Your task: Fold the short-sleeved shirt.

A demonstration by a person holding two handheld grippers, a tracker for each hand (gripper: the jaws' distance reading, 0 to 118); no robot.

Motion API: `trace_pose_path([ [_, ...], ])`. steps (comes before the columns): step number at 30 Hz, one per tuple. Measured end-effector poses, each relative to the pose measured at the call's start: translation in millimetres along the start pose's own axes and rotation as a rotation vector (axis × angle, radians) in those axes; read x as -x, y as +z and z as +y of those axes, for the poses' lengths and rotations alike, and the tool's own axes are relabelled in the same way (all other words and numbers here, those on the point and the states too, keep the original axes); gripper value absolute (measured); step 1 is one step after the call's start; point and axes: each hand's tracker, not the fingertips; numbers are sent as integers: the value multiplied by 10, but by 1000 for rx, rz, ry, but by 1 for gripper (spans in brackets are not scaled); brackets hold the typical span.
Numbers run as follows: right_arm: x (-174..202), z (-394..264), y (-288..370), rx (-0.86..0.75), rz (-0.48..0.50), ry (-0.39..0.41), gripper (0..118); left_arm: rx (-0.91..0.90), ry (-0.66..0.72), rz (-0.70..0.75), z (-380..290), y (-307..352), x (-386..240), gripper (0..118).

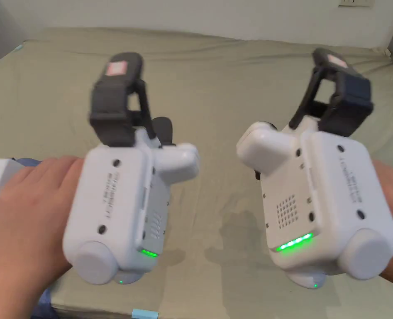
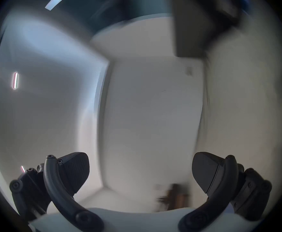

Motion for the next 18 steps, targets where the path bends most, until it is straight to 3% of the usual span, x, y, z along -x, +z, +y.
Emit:
trace_pose_path([
  [1,35,-5,-4,-24,-11,45,118,-5,-28,-7,15,9,-63,118],
  [2,16,25,-24,2,5,-29,118,27,94,-32,46,1,-42,118],
  [3,-71,65,-52,53,46,-180,118,85,304,-94,73,-11,63,118],
  [4,-182,56,-78,88,100,-350,118,159,506,-135,73,-42,186,118],
  [9,-770,-476,-319,317,462,-1590,118,488,1818,-343,-565,-220,687,118],
  [10,-763,-588,-338,319,503,-1734,118,533,2009,-345,-672,-214,662,118],
  [11,-708,-636,-313,274,535,-1809,118,589,2142,-342,-732,-206,616,118],
  [12,-682,-664,-293,259,506,-1820,118,608,2181,-364,-746,-205,571,118],
  [14,-666,-498,-186,255,364,-1634,118,556,2078,-373,-661,-182,539,118],
  [16,-644,-330,-115,255,263,-1435,118,517,1876,-312,-543,-139,551,118],
  [18,-635,-249,-76,248,224,-1343,118,440,1748,-280,-428,-104,607,118],
])
